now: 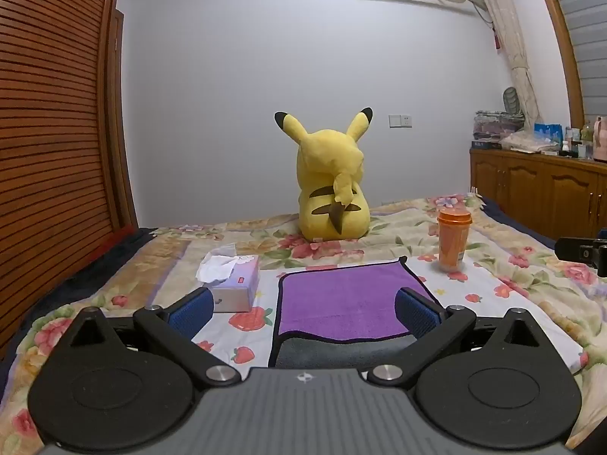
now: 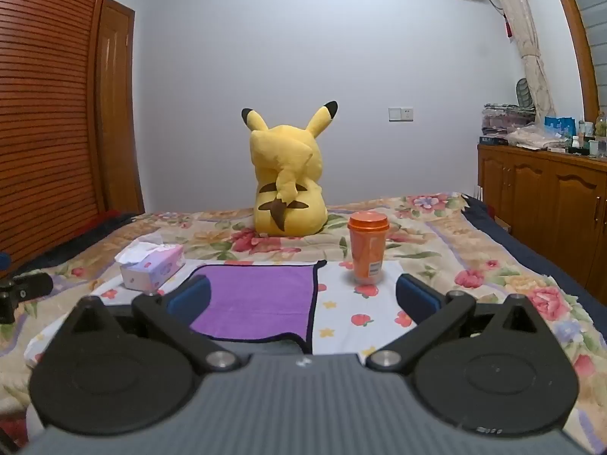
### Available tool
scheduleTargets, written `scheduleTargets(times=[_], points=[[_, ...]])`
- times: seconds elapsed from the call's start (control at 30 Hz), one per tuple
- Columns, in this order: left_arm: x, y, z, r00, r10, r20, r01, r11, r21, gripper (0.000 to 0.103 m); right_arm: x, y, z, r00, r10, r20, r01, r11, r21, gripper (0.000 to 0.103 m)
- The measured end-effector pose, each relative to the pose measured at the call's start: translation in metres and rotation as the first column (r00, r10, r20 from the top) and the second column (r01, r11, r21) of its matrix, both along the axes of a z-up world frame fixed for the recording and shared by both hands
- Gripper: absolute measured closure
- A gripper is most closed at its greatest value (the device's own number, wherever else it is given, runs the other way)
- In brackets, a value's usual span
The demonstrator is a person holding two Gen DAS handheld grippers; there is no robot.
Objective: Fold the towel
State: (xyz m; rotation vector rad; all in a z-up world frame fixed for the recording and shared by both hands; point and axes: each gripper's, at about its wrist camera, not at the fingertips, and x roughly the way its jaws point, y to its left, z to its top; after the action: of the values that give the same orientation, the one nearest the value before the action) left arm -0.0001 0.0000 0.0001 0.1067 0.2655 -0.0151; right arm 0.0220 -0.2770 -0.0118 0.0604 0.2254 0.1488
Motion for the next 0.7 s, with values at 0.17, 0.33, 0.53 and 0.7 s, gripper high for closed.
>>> scheduleTargets(times=[0.17,0.33,0.53,0.7], points=[[-0.0021,-0.0013,0.0005,1.0,-0.003,0.004,0.003,1.0,0.005,0.0,0.0002,-0.0007,-0.0018,1.0,0.0,0.003,0.0,1.0,-0.008,0.0],[0.0003,0.0005,0.0001,1.0,0.0,-0.004,0.0,1.0,-0.003,0.0,0.0005,-0.0021,-0.0034,1.0,0.0,0.003,0.0,1.0,-0.002,0.0],[0.0001,0.0001,0.0,1.0,0.0,-0.004,0.0,1.0,0.001,0.0,0.0003,-0.0015,-0.0036,1.0,0.001,0.002,-0.001,1.0,-0.002,0.0],[0.0001,0.0,0.0,1.0,0.0,-0.005,0.0,1.0,0.002,0.0,-0.0016,-0.0013,-0.0037,1.0,0.004,0.003,-0.004,1.0,-0.007,0.0]])
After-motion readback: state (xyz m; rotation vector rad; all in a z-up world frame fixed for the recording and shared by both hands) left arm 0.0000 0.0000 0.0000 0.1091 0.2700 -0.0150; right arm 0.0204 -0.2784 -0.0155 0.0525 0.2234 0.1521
